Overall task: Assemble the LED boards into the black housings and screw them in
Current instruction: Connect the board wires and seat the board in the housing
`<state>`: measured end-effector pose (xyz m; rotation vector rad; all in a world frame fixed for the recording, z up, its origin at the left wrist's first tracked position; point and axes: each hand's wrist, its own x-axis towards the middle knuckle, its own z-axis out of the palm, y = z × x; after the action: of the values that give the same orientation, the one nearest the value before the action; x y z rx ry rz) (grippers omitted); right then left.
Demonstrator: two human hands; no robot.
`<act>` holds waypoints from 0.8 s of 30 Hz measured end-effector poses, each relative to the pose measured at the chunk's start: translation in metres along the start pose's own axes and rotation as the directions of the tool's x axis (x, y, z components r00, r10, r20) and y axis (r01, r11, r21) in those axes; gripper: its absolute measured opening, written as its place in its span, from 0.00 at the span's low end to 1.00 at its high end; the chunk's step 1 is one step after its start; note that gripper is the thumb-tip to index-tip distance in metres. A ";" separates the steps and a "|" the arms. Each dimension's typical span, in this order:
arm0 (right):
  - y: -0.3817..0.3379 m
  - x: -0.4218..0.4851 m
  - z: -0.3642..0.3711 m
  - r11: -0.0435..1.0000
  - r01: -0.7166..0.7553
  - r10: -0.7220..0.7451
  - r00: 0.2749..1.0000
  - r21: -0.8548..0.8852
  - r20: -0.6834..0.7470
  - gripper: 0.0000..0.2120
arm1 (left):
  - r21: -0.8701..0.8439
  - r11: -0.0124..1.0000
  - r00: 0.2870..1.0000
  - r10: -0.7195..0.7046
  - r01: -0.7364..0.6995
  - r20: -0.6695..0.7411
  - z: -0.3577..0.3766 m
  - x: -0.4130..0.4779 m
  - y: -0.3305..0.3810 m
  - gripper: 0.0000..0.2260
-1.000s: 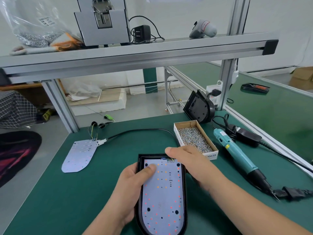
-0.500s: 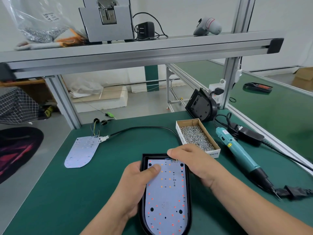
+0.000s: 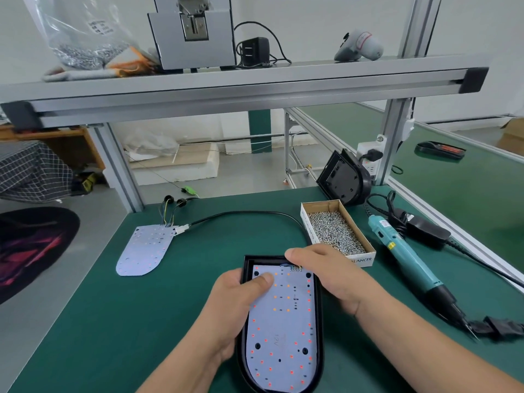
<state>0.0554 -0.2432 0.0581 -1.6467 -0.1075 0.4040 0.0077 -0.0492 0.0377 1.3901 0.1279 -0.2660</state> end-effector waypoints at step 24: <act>-0.017 0.151 -0.019 -0.306 0.037 -0.131 0.988 -0.951 0.080 0.12 | -0.015 0.998 0.998 -0.059 0.060 0.026 -0.009 0.009 -0.004 0.08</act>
<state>0.2053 -0.2131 0.0462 -3.4332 -0.7288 -0.0052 0.0154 -0.0423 0.0301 1.3683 0.1502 -0.3312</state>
